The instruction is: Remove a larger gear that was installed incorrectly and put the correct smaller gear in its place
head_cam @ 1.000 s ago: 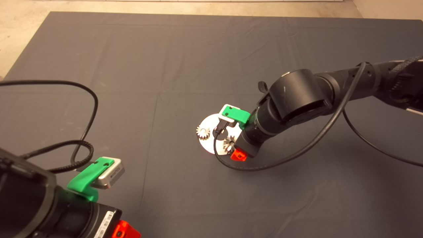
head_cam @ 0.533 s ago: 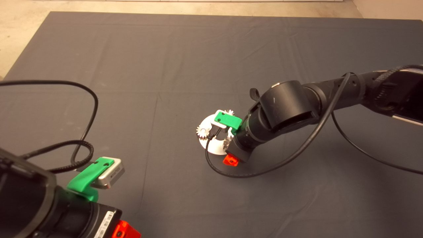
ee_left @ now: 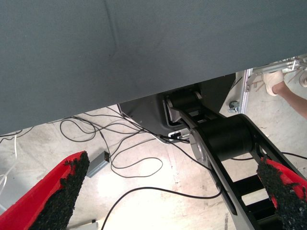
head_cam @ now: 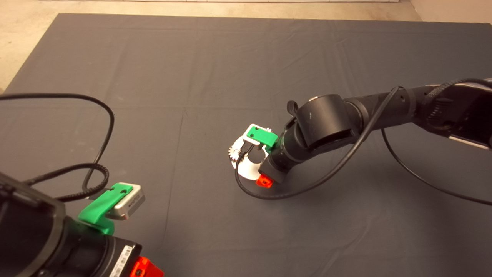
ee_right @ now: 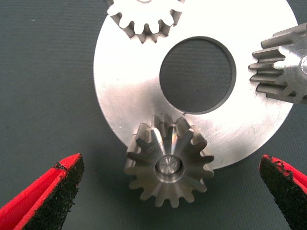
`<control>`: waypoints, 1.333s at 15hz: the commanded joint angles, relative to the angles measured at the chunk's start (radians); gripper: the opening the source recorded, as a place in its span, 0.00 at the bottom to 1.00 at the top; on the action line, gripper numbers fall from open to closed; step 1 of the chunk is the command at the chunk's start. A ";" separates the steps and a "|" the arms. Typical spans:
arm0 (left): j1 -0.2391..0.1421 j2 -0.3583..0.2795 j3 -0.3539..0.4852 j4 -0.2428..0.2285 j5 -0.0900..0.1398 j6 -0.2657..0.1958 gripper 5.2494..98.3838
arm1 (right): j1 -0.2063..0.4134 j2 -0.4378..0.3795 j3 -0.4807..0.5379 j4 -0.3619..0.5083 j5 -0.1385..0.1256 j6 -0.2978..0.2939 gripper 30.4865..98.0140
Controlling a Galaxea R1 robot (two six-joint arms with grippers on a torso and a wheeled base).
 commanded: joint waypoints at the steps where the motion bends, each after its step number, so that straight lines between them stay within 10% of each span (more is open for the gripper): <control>1: -0.009 -0.001 0.015 -0.016 0.001 -0.004 0.92 | -0.021 0.009 -0.039 -0.062 -0.127 -0.018 0.99; 13: -0.009 -0.001 0.017 -0.016 0.001 -0.004 0.92 | -0.055 0.009 -0.040 -0.089 -0.127 -0.020 0.98; 20: -0.009 -0.001 0.017 -0.016 0.000 -0.004 0.92 | -0.055 0.009 -0.039 -0.089 -0.127 -0.019 0.81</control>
